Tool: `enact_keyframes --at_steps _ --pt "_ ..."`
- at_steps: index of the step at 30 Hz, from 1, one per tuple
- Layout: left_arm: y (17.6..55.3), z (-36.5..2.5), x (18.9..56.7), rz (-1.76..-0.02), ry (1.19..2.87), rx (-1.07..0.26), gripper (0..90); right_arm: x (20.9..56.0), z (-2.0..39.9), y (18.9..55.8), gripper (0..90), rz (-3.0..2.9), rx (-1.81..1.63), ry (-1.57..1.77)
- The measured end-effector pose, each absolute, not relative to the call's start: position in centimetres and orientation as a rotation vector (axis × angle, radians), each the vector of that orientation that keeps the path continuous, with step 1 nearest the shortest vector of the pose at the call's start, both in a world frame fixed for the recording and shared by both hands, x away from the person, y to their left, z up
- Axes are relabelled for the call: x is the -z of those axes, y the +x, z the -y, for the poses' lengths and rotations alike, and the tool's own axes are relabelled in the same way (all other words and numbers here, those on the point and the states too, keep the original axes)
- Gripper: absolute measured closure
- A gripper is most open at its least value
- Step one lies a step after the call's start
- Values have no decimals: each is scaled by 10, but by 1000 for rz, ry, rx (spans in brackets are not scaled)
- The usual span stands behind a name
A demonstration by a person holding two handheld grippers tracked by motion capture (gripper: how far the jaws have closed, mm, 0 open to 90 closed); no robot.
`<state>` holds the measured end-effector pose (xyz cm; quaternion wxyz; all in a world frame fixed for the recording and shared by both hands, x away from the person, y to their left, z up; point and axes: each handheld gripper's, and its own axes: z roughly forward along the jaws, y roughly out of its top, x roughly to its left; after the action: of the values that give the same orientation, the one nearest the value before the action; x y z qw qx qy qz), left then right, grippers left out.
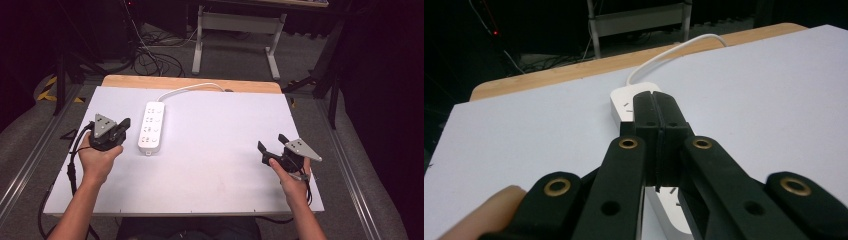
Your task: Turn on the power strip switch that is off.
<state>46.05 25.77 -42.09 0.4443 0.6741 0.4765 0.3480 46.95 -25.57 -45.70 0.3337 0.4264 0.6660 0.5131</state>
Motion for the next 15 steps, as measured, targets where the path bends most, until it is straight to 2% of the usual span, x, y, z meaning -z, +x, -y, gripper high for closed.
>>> enact_keyframes --at_steps 15 --pt "476 -241 426 -1143 1755 -825 900 457 257 470 172 -1737 -1334 1124"
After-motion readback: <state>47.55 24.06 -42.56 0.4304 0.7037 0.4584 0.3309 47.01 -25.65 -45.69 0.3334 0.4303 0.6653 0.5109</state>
